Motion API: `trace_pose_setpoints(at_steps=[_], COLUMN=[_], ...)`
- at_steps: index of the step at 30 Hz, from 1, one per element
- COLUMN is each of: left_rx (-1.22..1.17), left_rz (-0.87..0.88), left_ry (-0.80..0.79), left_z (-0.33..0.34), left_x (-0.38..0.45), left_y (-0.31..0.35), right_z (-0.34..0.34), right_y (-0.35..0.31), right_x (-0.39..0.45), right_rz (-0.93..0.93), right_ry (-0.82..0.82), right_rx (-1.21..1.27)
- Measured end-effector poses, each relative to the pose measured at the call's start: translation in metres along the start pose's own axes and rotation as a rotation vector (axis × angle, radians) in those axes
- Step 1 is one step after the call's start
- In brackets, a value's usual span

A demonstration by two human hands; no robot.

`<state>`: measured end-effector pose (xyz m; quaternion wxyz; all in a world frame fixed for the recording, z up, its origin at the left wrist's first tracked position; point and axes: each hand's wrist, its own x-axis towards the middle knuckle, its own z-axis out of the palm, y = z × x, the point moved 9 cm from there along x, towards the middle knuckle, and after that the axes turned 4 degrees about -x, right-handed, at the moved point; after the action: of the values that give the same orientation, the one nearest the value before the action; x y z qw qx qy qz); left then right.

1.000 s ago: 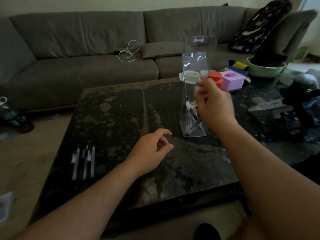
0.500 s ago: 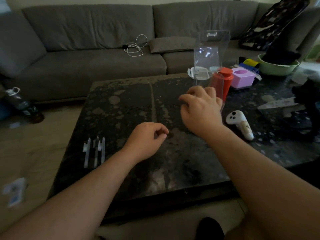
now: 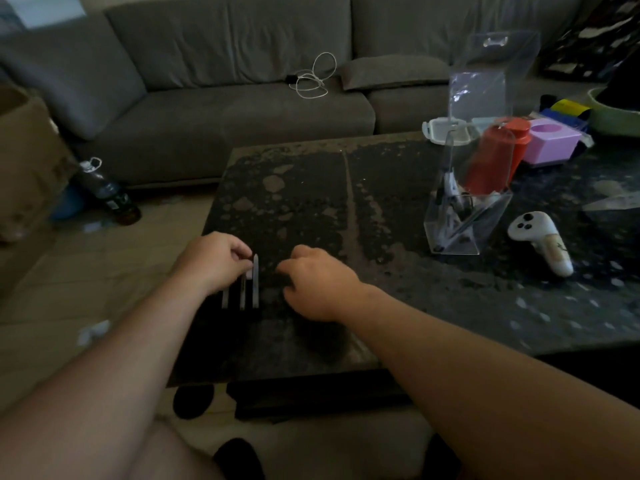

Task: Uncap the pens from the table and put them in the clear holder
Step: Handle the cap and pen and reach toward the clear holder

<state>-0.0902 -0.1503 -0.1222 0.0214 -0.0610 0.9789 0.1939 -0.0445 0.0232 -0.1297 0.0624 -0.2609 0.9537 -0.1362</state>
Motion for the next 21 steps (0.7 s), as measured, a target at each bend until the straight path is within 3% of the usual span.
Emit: trace_pose_setpoints(at_steps=[6,11,16,21], left_rx=[0.100,0.116,0.101,-0.062], left_rz=[0.010,0.004,0.007,0.032], left_ry=[-0.043,-0.037,0.014,0.077], left_z=[0.011,0.015,0.011,0.001], left_x=[-0.002,-0.001,-0.001,-0.004], left_y=[-0.004,-0.002,0.004,0.013], right_z=[0.031,0.038,0.029,0.005], right_y=[-0.026,-0.036,-0.031,0.004], right_x=[0.021,0.022,0.026,0.020], right_rz=[-0.099,-0.102,0.049,0.197], right_ry=[-0.118,-0.124,-0.026,-0.038], right_rx=[-0.048,-0.170,-0.160,-0.131])
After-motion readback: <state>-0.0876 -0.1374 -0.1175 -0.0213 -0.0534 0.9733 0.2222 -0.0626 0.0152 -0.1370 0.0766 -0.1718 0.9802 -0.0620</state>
